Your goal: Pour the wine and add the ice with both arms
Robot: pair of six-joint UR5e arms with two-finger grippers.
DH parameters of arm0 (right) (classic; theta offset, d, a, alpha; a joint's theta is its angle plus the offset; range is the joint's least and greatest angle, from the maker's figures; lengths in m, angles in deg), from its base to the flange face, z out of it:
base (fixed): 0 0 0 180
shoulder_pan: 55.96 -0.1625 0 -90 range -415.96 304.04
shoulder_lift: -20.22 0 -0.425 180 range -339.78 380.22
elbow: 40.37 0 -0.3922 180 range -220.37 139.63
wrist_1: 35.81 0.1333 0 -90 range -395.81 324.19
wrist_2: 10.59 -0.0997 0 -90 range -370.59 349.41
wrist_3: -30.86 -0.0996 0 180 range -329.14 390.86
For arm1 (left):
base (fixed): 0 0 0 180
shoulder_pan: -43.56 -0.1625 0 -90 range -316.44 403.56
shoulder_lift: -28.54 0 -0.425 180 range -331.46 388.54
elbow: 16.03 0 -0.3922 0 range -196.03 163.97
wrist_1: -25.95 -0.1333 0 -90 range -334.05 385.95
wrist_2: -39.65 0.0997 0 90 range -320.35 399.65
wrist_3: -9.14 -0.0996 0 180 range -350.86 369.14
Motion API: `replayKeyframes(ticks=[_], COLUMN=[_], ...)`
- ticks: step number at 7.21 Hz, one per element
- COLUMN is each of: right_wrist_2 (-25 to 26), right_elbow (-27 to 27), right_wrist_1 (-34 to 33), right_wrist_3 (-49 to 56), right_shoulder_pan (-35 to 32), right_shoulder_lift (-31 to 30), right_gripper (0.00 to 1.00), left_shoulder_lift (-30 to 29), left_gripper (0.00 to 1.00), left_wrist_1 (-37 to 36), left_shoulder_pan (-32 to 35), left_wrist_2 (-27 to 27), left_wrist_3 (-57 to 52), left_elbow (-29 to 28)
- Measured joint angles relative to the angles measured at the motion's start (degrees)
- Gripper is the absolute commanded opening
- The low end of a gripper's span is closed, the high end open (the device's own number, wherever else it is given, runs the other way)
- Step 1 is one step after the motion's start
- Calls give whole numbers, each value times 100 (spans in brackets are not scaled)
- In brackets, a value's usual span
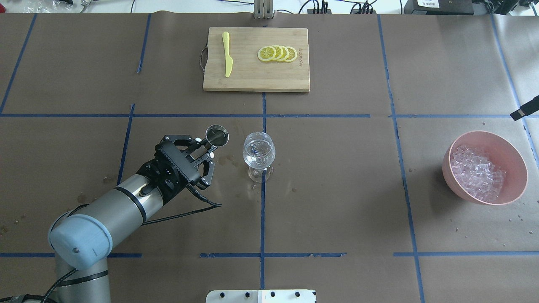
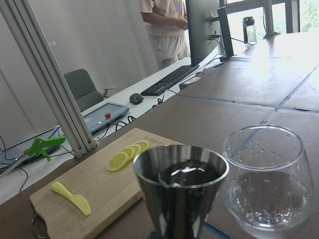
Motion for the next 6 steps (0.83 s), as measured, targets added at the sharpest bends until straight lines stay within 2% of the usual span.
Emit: replayKeyframes(ticks=[2,4,6], right_wrist_2=[-3,-4,-4], right_elbow=[7,12,13], right_wrist_1=[0,0,0], right_wrist_3=[-6,-7,-7], right_shoulder_pan=[21,35,42], right_shoulder_lift=[1,1,1], right_gripper=[100,100,100], left_shoulder_lift=[-129,-553,-765], left_gripper=[0,0,0], left_wrist_1=[-735,-1646,-2126], left_shoulder_pan=[-4,-10,-11], left_wrist_2=[-15,-17,-11], left_wrist_3=[-282,-538,-872], left_elbow=[201,246,248])
